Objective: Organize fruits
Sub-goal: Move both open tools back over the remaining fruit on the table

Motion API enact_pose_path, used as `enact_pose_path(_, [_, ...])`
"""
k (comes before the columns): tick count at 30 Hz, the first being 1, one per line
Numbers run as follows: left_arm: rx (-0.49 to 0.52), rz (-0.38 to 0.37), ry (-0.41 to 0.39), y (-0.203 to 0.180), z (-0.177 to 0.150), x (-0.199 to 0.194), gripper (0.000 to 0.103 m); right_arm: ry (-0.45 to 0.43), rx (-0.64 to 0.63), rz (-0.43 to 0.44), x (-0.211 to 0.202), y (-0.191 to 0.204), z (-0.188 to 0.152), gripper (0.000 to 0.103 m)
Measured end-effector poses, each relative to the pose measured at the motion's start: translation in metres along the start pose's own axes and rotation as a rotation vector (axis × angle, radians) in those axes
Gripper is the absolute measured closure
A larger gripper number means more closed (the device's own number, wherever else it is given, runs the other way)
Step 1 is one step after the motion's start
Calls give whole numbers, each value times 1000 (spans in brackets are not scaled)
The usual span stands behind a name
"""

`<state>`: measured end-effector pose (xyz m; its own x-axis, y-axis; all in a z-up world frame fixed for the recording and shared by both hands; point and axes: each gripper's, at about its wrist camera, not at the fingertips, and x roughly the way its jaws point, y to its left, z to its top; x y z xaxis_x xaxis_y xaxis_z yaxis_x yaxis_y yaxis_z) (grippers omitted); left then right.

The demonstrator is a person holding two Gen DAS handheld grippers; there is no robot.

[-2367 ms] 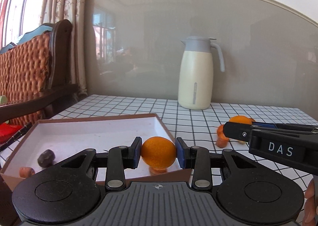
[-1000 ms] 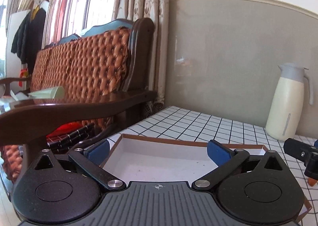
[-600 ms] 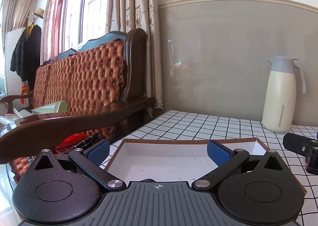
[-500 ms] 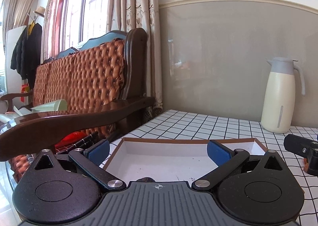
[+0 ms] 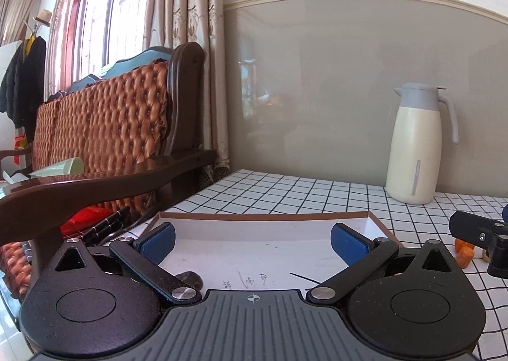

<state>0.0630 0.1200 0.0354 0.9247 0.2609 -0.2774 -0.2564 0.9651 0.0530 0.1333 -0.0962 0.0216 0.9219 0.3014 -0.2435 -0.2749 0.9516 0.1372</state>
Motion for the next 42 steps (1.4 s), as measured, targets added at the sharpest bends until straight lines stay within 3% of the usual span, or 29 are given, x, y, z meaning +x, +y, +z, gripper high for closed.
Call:
enact_pose_path(10, [53,-121,7,-58,-1,-1,0,29,107,-104,-13,-52,-4,6])
enact_pose_path(24, [112,-281,43,-131,-6,-1,0,114,142,-276,-25,-106,-14,12])
enact_pose_path(42, [158,-382,91,-195,-19,0,0,180,168,-384,-43,-152,-24,17])
